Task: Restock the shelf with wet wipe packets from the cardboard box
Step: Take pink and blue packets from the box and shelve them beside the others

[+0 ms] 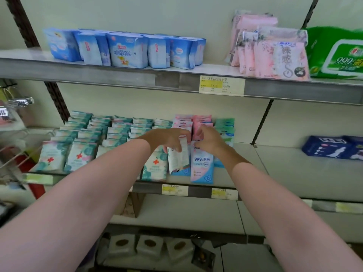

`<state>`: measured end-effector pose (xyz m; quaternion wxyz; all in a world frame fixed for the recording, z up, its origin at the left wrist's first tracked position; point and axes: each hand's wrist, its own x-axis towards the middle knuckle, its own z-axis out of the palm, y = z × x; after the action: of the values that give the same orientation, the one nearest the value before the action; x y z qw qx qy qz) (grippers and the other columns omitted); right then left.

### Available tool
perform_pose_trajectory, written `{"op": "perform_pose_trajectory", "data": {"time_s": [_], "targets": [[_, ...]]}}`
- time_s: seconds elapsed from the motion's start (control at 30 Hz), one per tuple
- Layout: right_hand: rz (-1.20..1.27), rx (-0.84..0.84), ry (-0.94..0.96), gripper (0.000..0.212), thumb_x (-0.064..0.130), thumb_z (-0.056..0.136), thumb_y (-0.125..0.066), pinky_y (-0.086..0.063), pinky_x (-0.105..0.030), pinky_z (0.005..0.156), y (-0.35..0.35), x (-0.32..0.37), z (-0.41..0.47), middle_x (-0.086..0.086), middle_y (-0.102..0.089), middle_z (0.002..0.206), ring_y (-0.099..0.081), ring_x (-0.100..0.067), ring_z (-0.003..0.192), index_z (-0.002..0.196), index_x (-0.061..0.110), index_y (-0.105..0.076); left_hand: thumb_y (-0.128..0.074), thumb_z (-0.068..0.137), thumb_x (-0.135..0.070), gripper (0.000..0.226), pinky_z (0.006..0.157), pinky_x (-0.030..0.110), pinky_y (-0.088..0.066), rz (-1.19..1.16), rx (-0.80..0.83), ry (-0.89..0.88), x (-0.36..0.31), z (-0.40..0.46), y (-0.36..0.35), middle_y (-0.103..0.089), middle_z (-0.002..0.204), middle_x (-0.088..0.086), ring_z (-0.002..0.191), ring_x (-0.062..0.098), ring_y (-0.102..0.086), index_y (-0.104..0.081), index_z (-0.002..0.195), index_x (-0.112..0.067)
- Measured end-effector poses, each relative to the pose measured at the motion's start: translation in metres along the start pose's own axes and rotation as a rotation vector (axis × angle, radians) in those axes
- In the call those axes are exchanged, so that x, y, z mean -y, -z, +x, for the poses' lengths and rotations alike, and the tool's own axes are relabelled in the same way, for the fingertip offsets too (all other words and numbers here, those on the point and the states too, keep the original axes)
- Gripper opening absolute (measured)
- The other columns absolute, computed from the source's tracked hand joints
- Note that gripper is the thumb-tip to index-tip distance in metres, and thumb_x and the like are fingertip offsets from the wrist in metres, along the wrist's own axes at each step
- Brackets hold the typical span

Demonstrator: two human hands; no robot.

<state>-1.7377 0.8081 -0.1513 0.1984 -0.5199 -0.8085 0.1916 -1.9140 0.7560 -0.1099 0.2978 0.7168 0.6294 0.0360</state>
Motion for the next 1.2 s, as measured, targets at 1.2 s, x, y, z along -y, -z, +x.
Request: {"op": "perform_pose_trajectory", "data": {"time_s": [1.2], "targets": [[-0.160,0.317,0.158,0.011,0.017,0.091,-0.059,-0.046,-0.035,0.069,-0.178,0.236,-0.002,-0.010,-0.064,0.097,-0.062,-0.029,0.086,0.101,0.010,-0.059,-0.078,0.082,-0.029,0.060,0.106,0.043,-0.042,0.114,-0.335,0.204,0.245,-0.159,0.062,-0.041,0.145,0.012,0.133,0.034,-0.041,-0.056,0.137,-0.017]]}}
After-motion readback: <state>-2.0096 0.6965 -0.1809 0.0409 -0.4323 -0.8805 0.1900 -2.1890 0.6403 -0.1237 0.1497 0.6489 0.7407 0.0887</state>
